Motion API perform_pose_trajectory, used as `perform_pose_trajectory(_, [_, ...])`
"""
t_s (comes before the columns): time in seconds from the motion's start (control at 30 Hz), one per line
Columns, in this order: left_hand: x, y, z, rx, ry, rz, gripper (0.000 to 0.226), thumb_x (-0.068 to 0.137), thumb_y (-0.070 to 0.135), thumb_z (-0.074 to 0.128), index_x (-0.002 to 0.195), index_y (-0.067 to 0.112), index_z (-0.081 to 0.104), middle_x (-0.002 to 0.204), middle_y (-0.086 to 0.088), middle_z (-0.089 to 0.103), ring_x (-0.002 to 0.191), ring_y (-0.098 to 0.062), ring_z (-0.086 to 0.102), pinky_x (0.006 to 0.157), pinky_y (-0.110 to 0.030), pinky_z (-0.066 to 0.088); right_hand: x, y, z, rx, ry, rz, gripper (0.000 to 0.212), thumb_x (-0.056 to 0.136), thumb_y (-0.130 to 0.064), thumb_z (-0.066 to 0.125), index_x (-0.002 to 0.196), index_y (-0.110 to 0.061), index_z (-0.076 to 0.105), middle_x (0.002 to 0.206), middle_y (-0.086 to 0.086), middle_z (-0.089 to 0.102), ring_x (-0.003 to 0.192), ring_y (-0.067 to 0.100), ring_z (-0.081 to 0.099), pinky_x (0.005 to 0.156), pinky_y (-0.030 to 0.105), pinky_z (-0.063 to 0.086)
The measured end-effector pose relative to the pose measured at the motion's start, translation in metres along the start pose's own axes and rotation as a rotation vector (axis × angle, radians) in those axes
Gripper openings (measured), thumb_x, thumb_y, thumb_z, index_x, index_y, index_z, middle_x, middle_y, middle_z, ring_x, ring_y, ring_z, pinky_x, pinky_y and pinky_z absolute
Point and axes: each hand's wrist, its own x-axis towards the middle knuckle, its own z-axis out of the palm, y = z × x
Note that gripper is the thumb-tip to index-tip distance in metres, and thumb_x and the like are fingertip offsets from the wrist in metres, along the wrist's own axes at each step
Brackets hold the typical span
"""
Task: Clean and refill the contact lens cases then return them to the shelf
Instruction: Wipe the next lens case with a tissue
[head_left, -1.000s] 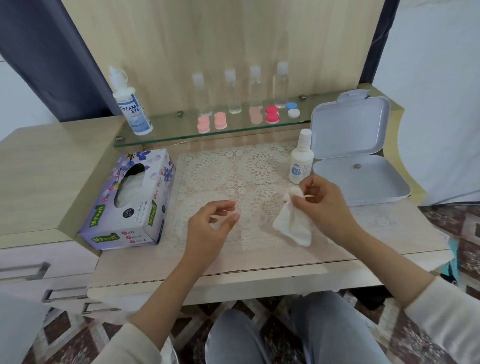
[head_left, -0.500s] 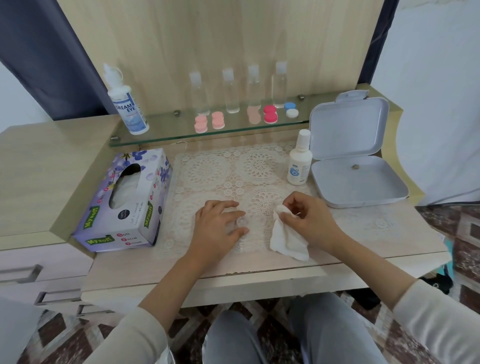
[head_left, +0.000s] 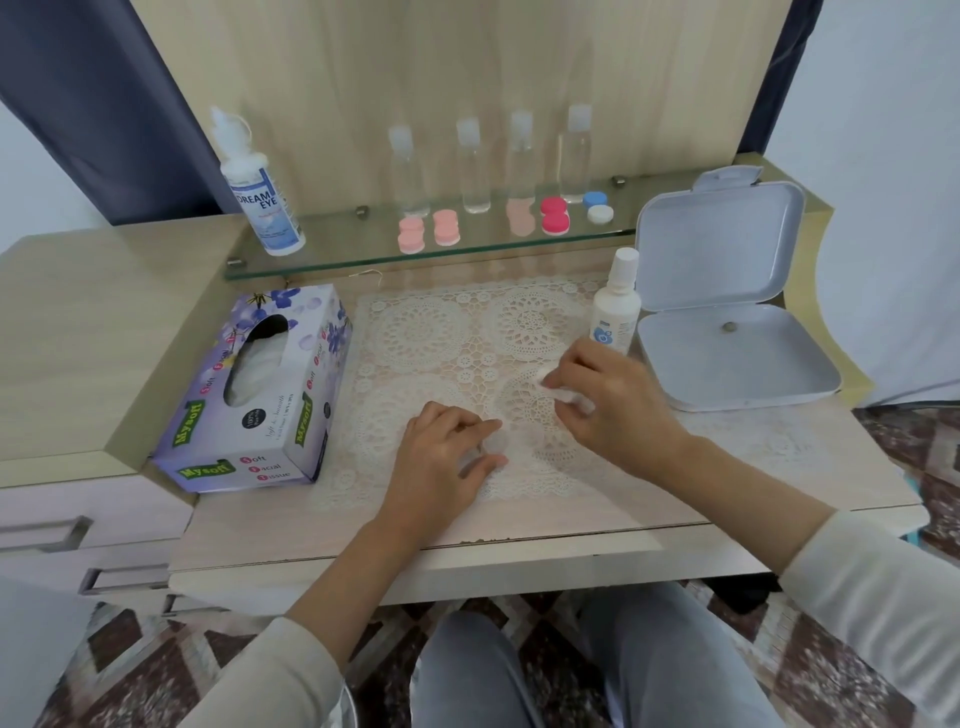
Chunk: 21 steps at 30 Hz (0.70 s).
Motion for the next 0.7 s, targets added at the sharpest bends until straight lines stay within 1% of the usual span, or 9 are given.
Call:
perform_pose_trajectory(0.07, [0.0, 0.0, 0.0, -0.003, -0.002, 0.014, 0.038, 0.078, 0.039, 0.058, 0.1, 0.01, 0.07, 0.084, -0.002, 0.063, 0.084, -0.012, 0.045, 0.067, -0.035, 0.049, -0.011, -0.004, 0.013, 0.026, -0.076, -0.015, 0.022, 0.057, 0.013, 0.074, 0.072, -0.001, 0.067, 0.07, 0.011, 0.058, 0.057, 0.024, 0.057, 0.042, 0.028, 0.047])
perform_pose_trajectory(0.13, [-0.001, 0.0, 0.0, -0.002, 0.0, 0.02, 0.037, 0.078, 0.038, 0.059, 0.099, 0.01, 0.07, 0.084, -0.002, 0.063, 0.084, -0.012, 0.045, 0.068, -0.034, 0.048, -0.022, -0.006, 0.023, 0.062, -0.1, 0.005, 0.015, 0.061, 0.007, 0.073, 0.071, -0.002, 0.068, 0.069, 0.01, 0.059, 0.057, 0.024, 0.058, 0.045, 0.027, 0.048])
perform_pose_trajectory(0.23, [-0.001, 0.0, 0.001, 0.003, 0.0, 0.021, 0.037, 0.078, 0.038, 0.058, 0.098, 0.01, 0.07, 0.084, -0.002, 0.062, 0.084, -0.012, 0.045, 0.071, -0.032, 0.043, -0.031, -0.008, 0.029, 0.157, -0.038, 0.108, 0.006, 0.067, -0.007, 0.07, 0.072, -0.004, 0.072, 0.07, 0.006, 0.063, 0.061, 0.019, 0.059, 0.058, 0.017, 0.043])
perform_pose_trajectory(0.37, [0.0, 0.0, 0.002, 0.007, 0.0, 0.03, 0.036, 0.078, 0.037, 0.058, 0.097, 0.009, 0.07, 0.084, -0.003, 0.062, 0.084, -0.012, 0.045, 0.071, -0.03, 0.041, -0.034, -0.01, 0.033, 0.201, 0.014, 0.119, 0.008, 0.069, -0.009, 0.071, 0.075, -0.004, 0.073, 0.072, 0.005, 0.065, 0.07, 0.01, 0.052, 0.063, 0.017, 0.043])
perform_pose_trajectory(0.43, [-0.001, 0.0, 0.001, 0.004, -0.006, 0.026, 0.035, 0.078, 0.036, 0.059, 0.097, 0.009, 0.07, 0.084, -0.002, 0.062, 0.084, -0.012, 0.045, 0.072, -0.029, 0.04, -0.036, -0.01, 0.036, 0.215, -0.006, 0.127, 0.008, 0.07, -0.009, 0.07, 0.076, -0.004, 0.073, 0.079, 0.007, 0.064, 0.071, 0.009, 0.048, 0.065, 0.016, 0.041])
perform_pose_trajectory(0.5, [0.0, 0.001, 0.0, 0.005, -0.017, 0.026, 0.034, 0.079, 0.036, 0.058, 0.097, 0.009, 0.069, 0.084, -0.002, 0.061, 0.084, -0.012, 0.045, 0.072, -0.029, 0.04, -0.038, -0.009, 0.039, 0.251, -0.04, 0.199, 0.009, 0.073, -0.012, 0.068, 0.077, -0.005, 0.073, 0.093, 0.009, 0.062, 0.072, 0.007, 0.047, 0.069, 0.013, 0.041])
perform_pose_trajectory(0.57, [0.0, 0.002, 0.0, 0.012, -0.023, 0.033, 0.034, 0.079, 0.034, 0.058, 0.097, 0.008, 0.069, 0.084, -0.003, 0.061, 0.083, -0.012, 0.045, 0.072, -0.029, 0.04, -0.039, -0.009, 0.04, 0.273, -0.053, 0.241, 0.014, 0.075, -0.017, 0.067, 0.074, -0.004, 0.072, 0.099, 0.009, 0.059, 0.073, 0.006, 0.047, 0.072, 0.009, 0.04])
perform_pose_trajectory(0.63, [0.0, 0.003, 0.0, 0.017, -0.02, 0.043, 0.033, 0.079, 0.034, 0.057, 0.097, 0.008, 0.068, 0.084, -0.003, 0.061, 0.083, -0.012, 0.045, 0.071, -0.028, 0.039, -0.039, -0.009, 0.039, 0.261, -0.053, 0.222, 0.022, 0.079, -0.024, 0.062, 0.071, -0.004, 0.07, 0.099, 0.009, 0.059, 0.073, 0.006, 0.048, 0.071, 0.011, 0.04])
perform_pose_trajectory(0.7, [0.0, 0.003, 0.0, 0.012, -0.014, 0.039, 0.033, 0.079, 0.034, 0.058, 0.096, 0.007, 0.068, 0.083, -0.003, 0.06, 0.082, -0.012, 0.045, 0.071, -0.028, 0.04, -0.039, -0.01, 0.04, 0.197, -0.072, 0.159, 0.021, 0.079, -0.022, 0.061, 0.073, -0.005, 0.071, 0.108, 0.011, 0.06, 0.078, 0.01, 0.051, 0.069, 0.018, 0.044])
